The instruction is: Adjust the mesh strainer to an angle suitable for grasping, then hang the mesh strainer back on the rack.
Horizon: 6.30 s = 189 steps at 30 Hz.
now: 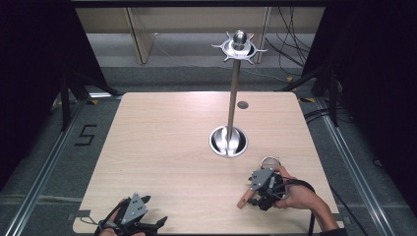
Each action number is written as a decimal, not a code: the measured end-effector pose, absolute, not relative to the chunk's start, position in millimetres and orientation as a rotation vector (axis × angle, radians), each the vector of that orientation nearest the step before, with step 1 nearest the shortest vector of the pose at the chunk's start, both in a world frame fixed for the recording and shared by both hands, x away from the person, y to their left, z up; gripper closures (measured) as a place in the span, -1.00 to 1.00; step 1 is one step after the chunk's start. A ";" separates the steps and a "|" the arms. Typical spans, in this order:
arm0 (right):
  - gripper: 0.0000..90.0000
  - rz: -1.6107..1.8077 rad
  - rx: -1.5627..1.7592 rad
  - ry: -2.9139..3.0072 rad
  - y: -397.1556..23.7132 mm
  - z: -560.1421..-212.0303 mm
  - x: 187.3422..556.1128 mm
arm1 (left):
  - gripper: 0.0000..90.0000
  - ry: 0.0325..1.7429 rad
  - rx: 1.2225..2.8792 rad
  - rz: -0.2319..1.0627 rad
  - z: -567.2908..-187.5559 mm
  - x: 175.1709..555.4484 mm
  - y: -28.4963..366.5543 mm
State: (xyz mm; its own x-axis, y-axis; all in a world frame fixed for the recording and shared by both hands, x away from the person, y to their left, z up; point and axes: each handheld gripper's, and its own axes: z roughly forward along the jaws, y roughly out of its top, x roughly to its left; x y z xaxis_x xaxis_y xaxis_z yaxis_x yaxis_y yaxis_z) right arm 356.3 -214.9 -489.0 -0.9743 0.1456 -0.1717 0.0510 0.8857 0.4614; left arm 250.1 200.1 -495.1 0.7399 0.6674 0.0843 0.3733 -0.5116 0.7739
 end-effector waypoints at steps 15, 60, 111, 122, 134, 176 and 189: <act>0.11 0.630 0.264 2.871 -216.8 -486.2 363.4 | -0.67 0.801 2.149 0.492 -496.3 249.2 198.9; 0.52 0.691 0.605 2.791 -223.1 -458.0 374.1 | -0.67 0.790 2.155 0.498 -494.8 249.4 199.9; 0.52 1.436 0.868 2.272 -257.7 -385.2 379.0 | -0.67 0.806 2.141 0.469 -494.4 251.2 199.0; 0.52 1.464 0.895 2.215 -252.0 -373.8 372.3 | -0.67 0.778 2.137 0.464 -493.9 254.4 197.7; 0.52 1.464 0.889 2.129 -247.5 -363.3 373.7 | -0.67 0.779 2.139 0.476 -494.5 252.5 196.0; 0.52 1.460 0.877 1.974 -220.3 -254.1 411.4 | -0.67 0.791 2.147 0.468 -494.8 254.2 195.7; 0.52 1.418 0.898 1.976 -207.9 -240.2 419.7 | -0.67 0.764 2.161 0.477 -494.4 254.7 196.4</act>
